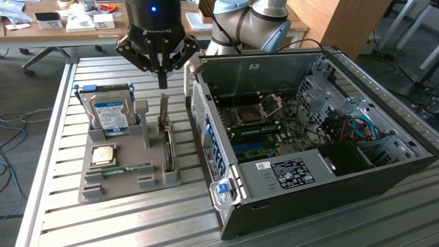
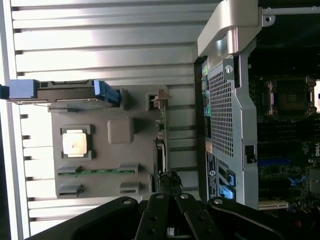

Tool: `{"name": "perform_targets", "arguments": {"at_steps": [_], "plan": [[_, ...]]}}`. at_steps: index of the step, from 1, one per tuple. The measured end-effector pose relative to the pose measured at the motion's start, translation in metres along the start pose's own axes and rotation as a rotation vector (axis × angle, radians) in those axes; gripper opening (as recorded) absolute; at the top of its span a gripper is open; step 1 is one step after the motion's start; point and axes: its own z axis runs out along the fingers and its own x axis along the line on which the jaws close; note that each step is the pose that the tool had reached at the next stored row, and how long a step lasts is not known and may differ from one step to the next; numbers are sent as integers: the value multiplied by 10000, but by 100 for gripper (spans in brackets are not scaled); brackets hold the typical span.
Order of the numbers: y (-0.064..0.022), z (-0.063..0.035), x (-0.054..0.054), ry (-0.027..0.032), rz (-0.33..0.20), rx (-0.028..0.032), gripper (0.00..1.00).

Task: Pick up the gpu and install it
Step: 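Reach for the gpu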

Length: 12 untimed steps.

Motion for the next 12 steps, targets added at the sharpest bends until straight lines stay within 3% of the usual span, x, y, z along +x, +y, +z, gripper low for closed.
{"name": "perform_targets", "arguments": {"at_steps": [12], "plan": [[-106, -4, 33, 0, -1, -1, 11]]}}
